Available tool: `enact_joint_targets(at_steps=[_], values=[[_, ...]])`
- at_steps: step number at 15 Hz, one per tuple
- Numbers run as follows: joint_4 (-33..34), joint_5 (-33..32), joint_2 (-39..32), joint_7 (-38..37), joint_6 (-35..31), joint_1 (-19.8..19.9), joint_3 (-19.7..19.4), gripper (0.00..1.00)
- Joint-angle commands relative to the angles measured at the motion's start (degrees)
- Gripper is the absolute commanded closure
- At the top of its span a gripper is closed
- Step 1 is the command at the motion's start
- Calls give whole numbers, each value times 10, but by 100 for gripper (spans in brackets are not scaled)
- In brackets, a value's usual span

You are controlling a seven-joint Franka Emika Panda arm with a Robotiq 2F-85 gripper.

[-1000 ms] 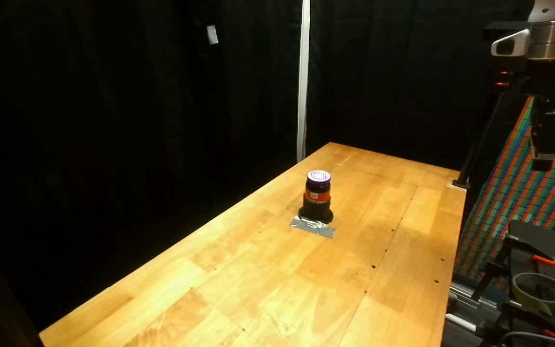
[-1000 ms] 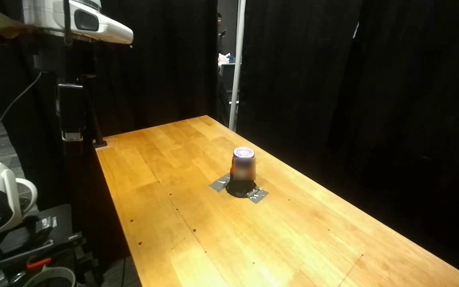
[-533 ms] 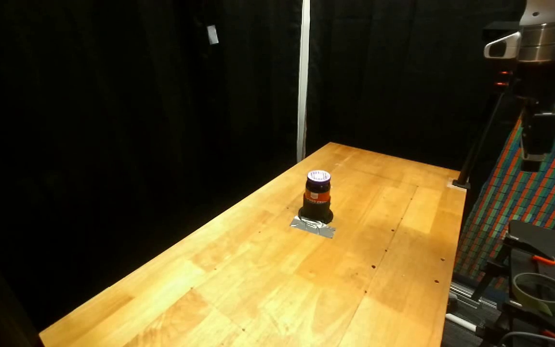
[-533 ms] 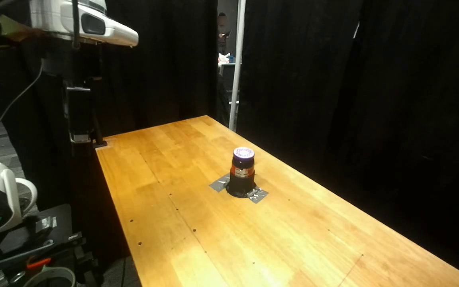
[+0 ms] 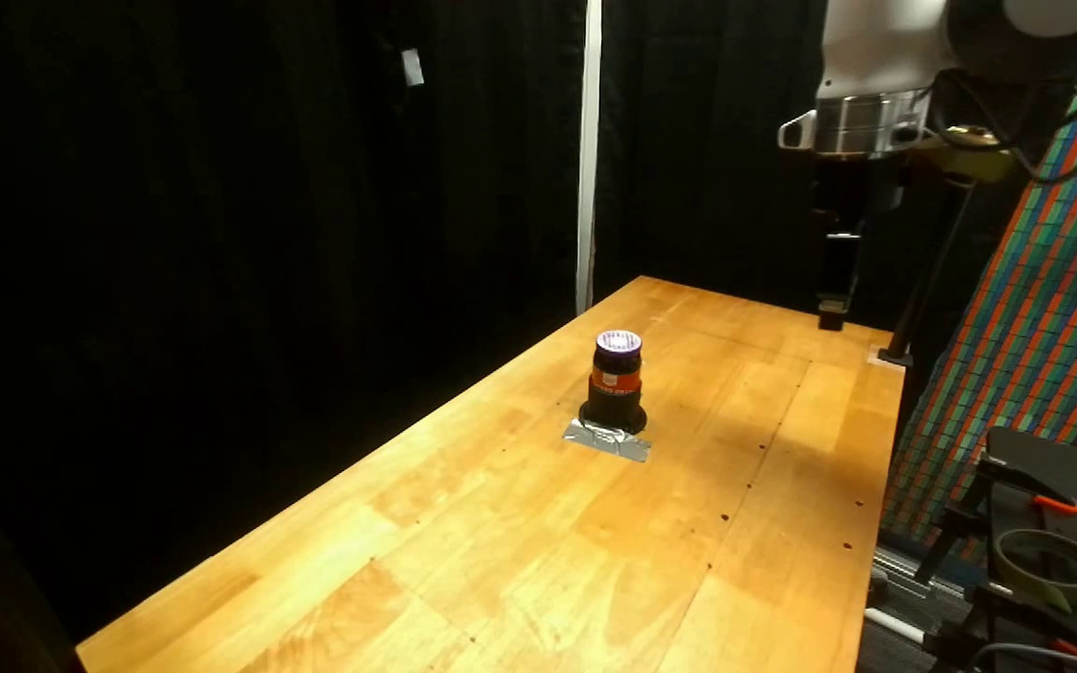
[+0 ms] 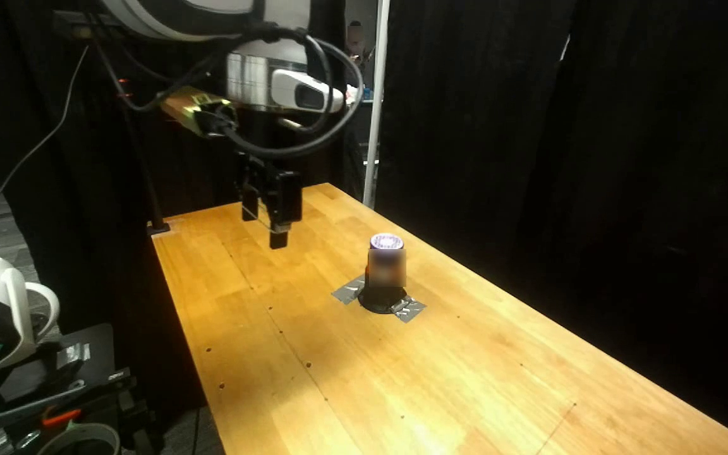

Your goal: Put the rubber band around the brown cup

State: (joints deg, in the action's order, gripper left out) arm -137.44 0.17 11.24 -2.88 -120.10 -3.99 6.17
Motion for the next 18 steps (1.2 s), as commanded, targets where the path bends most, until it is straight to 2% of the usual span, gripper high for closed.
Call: enact_joint_targets(at_steps=[1,7,11,18], values=[[131,6,-143,34,-24,1,-13,0],[333,4,-341,93,-39,2,-13,0],[449,10,-433,127,-29,6,-5,0],[556,-1,-518,129,-13,-2,-6,0]])
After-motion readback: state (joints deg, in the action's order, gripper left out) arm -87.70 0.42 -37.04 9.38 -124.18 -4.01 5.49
